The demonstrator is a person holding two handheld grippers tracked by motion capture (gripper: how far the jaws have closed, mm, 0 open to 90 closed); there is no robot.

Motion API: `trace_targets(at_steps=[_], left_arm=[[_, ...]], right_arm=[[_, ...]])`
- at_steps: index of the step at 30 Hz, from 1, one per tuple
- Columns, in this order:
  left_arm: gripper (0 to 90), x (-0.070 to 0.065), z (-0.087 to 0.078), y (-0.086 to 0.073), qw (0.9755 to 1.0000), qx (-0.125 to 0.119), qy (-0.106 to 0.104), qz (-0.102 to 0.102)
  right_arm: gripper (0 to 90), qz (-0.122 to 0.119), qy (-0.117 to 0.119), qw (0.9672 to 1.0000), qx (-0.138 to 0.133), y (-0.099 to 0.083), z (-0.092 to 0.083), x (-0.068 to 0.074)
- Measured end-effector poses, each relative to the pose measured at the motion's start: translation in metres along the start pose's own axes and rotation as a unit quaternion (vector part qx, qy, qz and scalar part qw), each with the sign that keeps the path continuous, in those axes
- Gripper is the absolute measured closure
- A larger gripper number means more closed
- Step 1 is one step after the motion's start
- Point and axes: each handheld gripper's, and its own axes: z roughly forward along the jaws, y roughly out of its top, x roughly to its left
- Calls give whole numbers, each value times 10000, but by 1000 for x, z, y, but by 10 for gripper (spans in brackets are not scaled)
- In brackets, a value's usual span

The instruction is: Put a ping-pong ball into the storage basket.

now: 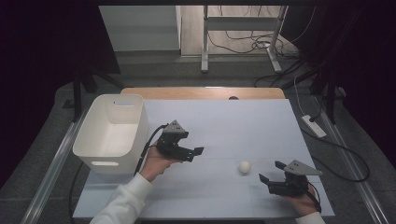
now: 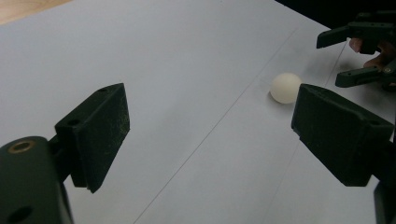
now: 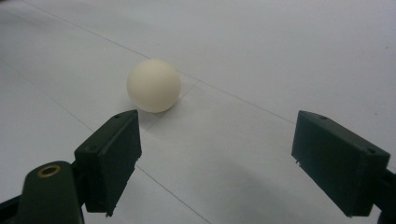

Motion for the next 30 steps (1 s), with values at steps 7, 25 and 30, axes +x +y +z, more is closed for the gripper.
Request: trace_targets(at_steps=[7, 25, 30], left_arm=[[123, -2, 9, 1, 10000, 66, -50, 18], [127, -9, 31, 4, 9997, 186, -89, 105], [127, -11, 37, 5, 9997, 203, -104, 122]], right_arm=[[157, 26, -9, 10000, -7, 0, -1, 0], [157, 13, -25, 10000, -34, 0, -1, 0], [157, 7, -31, 10000, -23, 0, -1, -1]])
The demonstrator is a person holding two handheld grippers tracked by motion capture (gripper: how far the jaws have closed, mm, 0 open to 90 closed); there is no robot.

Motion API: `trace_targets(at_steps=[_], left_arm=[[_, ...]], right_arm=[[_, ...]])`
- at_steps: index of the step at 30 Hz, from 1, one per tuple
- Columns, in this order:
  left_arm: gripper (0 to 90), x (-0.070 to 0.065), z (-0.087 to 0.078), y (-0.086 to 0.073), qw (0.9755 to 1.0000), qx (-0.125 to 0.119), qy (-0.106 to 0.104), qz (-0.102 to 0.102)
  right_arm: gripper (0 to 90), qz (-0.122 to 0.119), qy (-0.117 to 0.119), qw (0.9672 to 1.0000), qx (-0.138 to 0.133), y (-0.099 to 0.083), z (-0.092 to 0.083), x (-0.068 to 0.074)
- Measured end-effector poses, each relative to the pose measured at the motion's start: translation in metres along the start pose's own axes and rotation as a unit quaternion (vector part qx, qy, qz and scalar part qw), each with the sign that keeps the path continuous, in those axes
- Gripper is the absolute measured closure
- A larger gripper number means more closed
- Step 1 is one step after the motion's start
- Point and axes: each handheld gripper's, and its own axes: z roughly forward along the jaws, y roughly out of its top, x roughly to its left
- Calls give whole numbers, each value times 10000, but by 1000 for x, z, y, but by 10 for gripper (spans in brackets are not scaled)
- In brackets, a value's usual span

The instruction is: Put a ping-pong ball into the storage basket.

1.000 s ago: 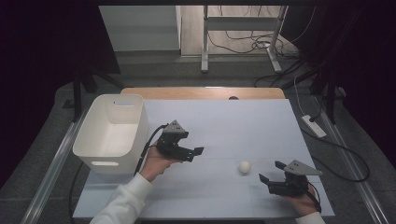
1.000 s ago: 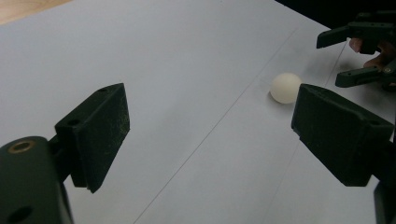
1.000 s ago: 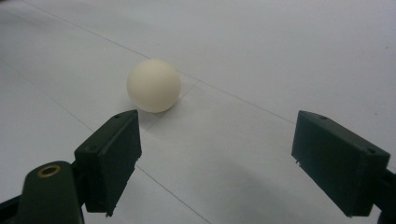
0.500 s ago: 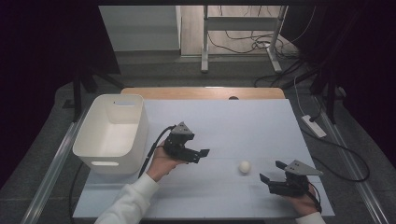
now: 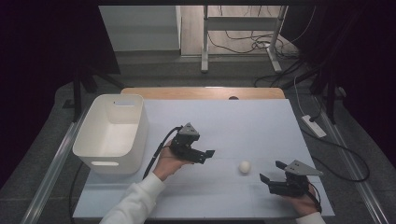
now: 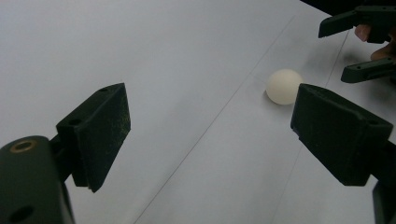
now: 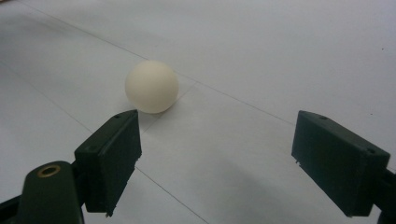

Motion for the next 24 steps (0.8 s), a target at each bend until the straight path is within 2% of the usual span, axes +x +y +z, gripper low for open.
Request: trace_targets(at_steps=[24], left_arm=[[130, -3, 24, 4, 9999, 100, -87, 20]], right_arm=[[157, -9, -14, 10000, -30, 0, -1, 0]])
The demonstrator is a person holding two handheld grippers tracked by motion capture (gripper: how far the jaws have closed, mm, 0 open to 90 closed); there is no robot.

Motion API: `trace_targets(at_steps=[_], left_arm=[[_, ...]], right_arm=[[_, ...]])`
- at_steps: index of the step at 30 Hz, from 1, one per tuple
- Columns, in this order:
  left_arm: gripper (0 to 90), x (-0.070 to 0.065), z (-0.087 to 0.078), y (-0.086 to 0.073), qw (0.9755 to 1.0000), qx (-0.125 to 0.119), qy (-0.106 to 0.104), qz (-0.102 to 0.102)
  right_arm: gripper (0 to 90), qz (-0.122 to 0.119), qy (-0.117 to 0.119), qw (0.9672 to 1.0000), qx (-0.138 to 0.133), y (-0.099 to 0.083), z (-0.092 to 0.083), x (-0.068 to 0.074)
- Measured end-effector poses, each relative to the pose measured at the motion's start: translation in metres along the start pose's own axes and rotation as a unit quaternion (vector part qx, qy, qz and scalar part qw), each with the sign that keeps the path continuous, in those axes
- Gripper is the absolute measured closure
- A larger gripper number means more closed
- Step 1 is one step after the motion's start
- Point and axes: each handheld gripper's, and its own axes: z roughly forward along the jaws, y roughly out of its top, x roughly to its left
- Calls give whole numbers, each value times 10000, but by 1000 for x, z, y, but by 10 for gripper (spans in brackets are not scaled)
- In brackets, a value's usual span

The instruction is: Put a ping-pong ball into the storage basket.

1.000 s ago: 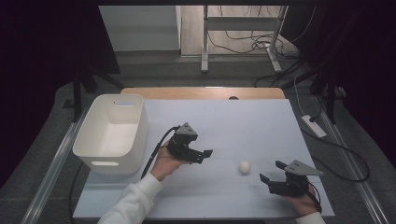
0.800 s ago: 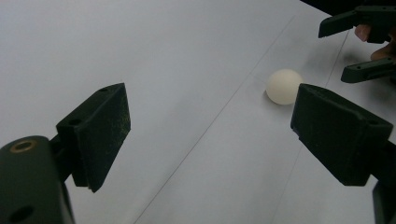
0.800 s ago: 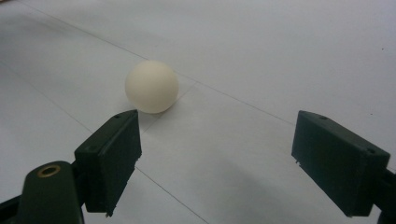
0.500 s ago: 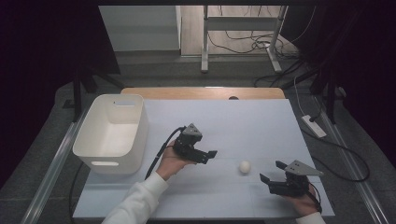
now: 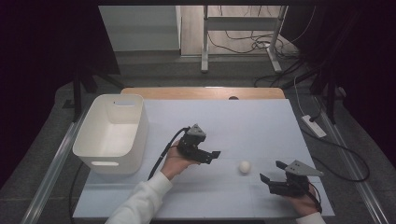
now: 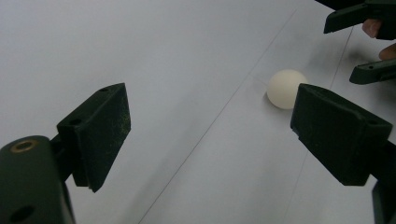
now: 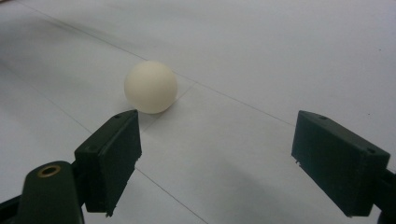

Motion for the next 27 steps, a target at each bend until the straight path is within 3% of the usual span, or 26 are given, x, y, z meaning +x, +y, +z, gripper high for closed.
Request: trace_targets(at_steps=[27], left_arm=[[130, -12, 33, 9, 9996, 144, -236, 117]], right_arm=[[157, 11, -17, 10000, 7, -1, 0, -1]])
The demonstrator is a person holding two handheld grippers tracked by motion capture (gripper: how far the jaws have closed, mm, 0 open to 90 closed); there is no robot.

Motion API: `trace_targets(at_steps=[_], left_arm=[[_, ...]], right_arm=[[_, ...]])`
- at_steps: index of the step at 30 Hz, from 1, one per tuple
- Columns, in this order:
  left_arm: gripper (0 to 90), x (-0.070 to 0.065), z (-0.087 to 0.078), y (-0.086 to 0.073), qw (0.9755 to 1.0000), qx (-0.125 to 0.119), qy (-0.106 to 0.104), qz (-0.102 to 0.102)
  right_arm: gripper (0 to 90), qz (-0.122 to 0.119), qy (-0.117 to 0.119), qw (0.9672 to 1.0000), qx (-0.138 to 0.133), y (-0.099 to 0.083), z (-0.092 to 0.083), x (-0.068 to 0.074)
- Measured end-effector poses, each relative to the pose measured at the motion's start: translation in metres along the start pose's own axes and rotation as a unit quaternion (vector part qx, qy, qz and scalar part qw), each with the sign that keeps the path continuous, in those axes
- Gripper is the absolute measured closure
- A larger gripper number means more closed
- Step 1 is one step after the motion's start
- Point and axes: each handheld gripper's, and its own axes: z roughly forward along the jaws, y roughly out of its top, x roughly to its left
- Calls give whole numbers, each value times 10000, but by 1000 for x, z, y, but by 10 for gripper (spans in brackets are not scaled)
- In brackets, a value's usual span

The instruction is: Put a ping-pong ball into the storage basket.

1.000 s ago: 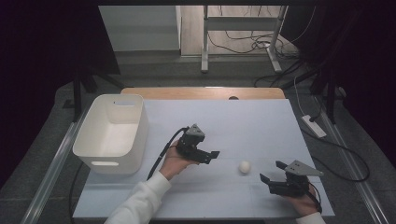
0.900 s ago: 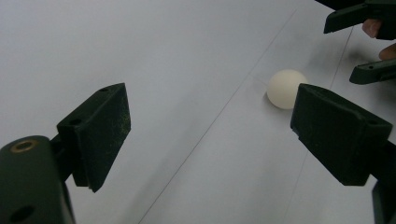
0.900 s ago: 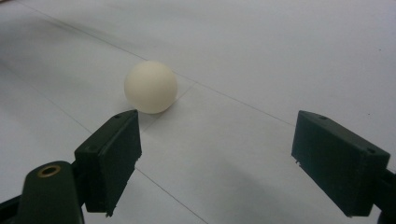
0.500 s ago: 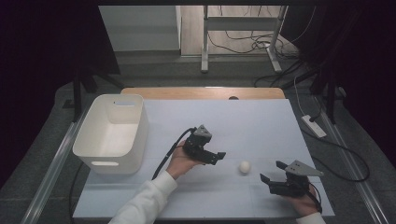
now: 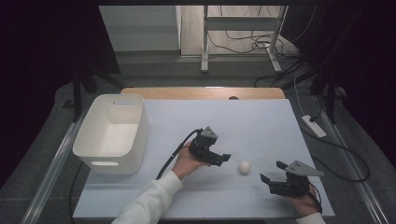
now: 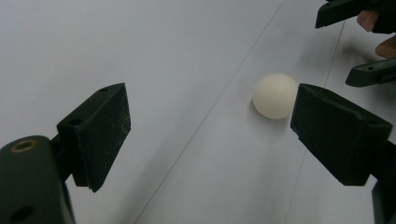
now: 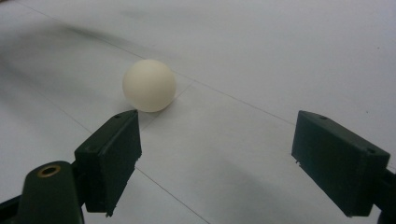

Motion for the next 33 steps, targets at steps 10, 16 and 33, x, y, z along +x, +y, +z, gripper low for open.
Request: trace_targets(at_steps=[10, 16, 33], left_arm=[[129, -4, 11, 3, 10000, 67, -73, 14], [129, -6, 16, 3, 9999, 95, -100, 21], [129, -15, 31, 6, 9994, 230, -210, 166]], right_arm=[[157, -1, 10, 10000, 6, 0, 0, 0], [157, -4, 15, 10000, 3, 0, 0, 1], [157, 21, -4, 10000, -9, 0, -1, 0]])
